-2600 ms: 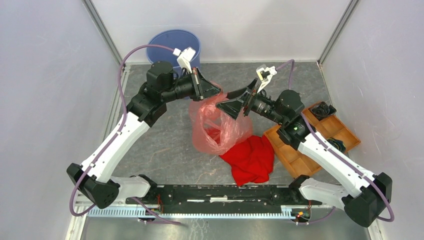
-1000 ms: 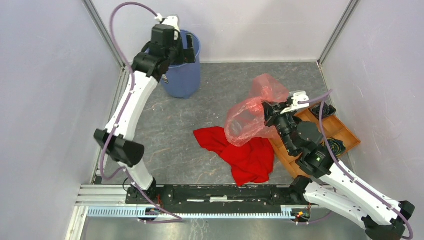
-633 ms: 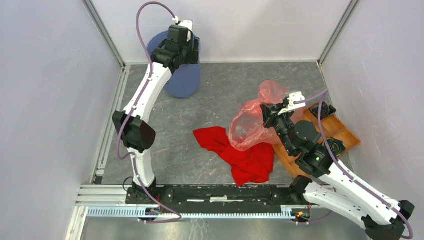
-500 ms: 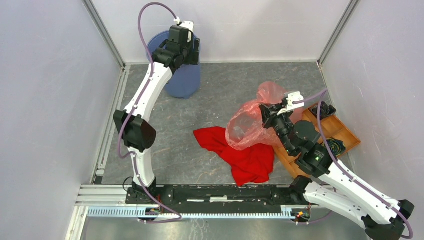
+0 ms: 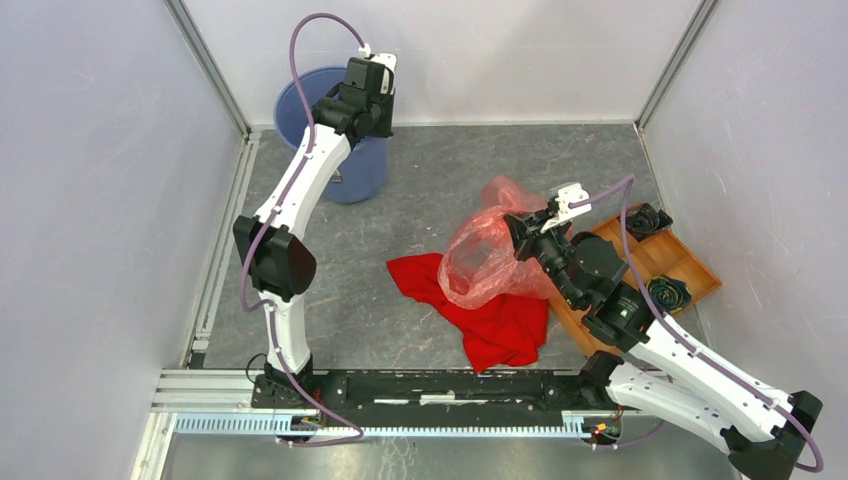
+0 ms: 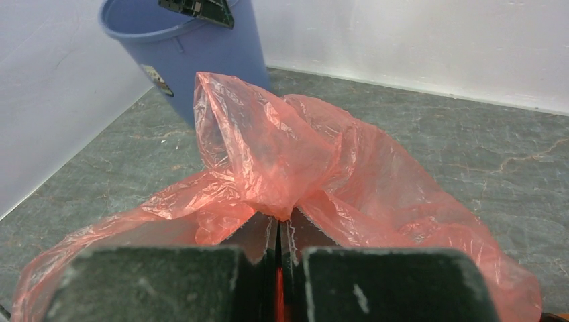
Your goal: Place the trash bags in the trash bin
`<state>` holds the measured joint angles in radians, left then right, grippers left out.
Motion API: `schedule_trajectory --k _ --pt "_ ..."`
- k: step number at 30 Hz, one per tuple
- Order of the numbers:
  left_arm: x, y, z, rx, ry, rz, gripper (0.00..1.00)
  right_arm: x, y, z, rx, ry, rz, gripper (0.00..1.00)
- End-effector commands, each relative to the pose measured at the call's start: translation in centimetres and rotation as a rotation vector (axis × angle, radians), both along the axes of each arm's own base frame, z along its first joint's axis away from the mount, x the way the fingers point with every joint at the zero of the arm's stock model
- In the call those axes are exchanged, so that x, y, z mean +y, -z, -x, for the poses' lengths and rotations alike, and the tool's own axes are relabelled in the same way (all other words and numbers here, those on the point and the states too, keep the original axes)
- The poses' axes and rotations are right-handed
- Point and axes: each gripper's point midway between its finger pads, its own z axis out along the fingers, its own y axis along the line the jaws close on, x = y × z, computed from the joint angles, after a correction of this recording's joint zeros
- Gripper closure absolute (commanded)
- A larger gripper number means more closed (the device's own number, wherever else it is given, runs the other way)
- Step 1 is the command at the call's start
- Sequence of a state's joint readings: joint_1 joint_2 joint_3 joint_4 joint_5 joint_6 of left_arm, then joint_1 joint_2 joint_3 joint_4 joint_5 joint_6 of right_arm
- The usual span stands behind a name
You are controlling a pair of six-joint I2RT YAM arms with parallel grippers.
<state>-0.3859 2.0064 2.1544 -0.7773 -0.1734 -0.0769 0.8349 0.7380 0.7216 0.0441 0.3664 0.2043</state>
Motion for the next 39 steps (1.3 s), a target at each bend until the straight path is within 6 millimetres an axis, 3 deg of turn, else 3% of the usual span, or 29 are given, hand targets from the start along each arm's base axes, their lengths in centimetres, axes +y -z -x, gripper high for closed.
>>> schedule_trajectory --k 1,8,15,18,25,32,39 --pt "0.0 1.3 2.9 0.122 0.026 -0.001 0.77 0.1 -1.1 -0.3 -0.036 0.008 -0.030 1.00" --pt "-1.6 0.6 7.7 0.191 0.077 0.022 0.85 1.0 -0.7 -0.5 -0.035 -0.020 -0.019 1.00" --pt "-3.5 1.6 13.0 0.270 0.107 -0.140 0.97 1.1 -0.9 -0.6 -0.041 -0.021 -0.020 1.00" --pt "-3.9 2.2 14.9 0.300 0.117 -0.201 0.98 1.0 -1.0 -0.6 -0.045 -0.018 -0.022 1.00" --pt "-5.6 3.0 19.1 0.372 0.161 -0.142 0.98 0.8 -0.7 -0.6 -0.041 -0.009 -0.022 1.00" --pt "-5.6 1.8 21.9 0.380 0.175 -0.109 0.98 1.0 -0.9 -0.8 -0.042 -0.008 -0.021 1.00" --pt "-7.1 1.4 24.5 0.407 0.253 -0.063 0.98 1.2 -0.8 -0.7 -0.034 -0.017 -0.030 1.00"
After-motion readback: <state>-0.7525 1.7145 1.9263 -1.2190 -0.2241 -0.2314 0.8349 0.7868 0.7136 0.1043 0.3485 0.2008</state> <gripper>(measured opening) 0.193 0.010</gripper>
